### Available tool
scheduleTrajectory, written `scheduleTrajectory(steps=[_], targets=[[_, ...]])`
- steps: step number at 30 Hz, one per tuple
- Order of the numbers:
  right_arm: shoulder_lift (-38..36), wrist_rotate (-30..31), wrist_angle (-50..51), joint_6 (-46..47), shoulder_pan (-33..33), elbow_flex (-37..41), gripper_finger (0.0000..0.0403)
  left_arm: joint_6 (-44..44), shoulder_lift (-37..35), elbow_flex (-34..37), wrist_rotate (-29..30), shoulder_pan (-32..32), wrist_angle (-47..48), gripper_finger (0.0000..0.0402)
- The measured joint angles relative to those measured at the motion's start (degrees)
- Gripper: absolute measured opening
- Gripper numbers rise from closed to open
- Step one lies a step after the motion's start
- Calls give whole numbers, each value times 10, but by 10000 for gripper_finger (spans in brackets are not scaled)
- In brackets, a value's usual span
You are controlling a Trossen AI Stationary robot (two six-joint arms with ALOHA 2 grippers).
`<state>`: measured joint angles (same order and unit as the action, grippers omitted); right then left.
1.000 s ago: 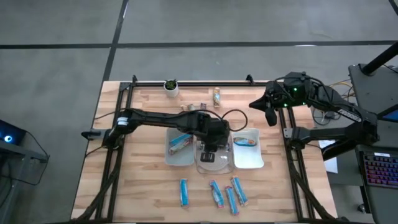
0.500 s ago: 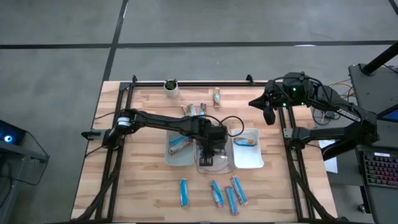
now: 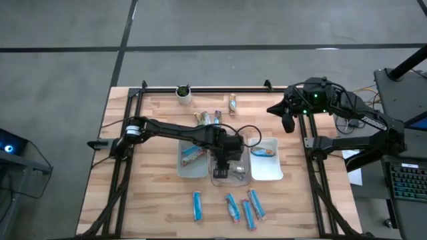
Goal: Pick and place Granola Bars by type
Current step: Put the yellow granola bar into the white bin
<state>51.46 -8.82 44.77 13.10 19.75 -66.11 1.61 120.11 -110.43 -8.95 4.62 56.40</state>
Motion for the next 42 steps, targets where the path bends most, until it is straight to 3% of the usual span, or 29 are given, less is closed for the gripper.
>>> scheduleTrajectory(steps=[8, 11, 14, 16, 31, 42], targets=[[0, 0, 0, 0, 0, 0, 9, 11, 0, -11, -2, 0, 1, 155], [0, 0, 0, -1, 0, 0, 9, 18, -2, -19, -6, 2, 7, 106], [0, 0, 0, -2, 0, 0, 9, 22, -9, -29, -28, 5, 17, 30], [0, -1, 0, -2, 0, 0, 9, 35, -16, -35, -40, 8, 17, 11], [0, -2, 5, 0, 0, 0, 9, 84, -122, -48, -32, 122, 19, 0], [0, -4, 5, 0, 0, 0, 9, 57, -154, -47, -30, 215, 42, 0]])
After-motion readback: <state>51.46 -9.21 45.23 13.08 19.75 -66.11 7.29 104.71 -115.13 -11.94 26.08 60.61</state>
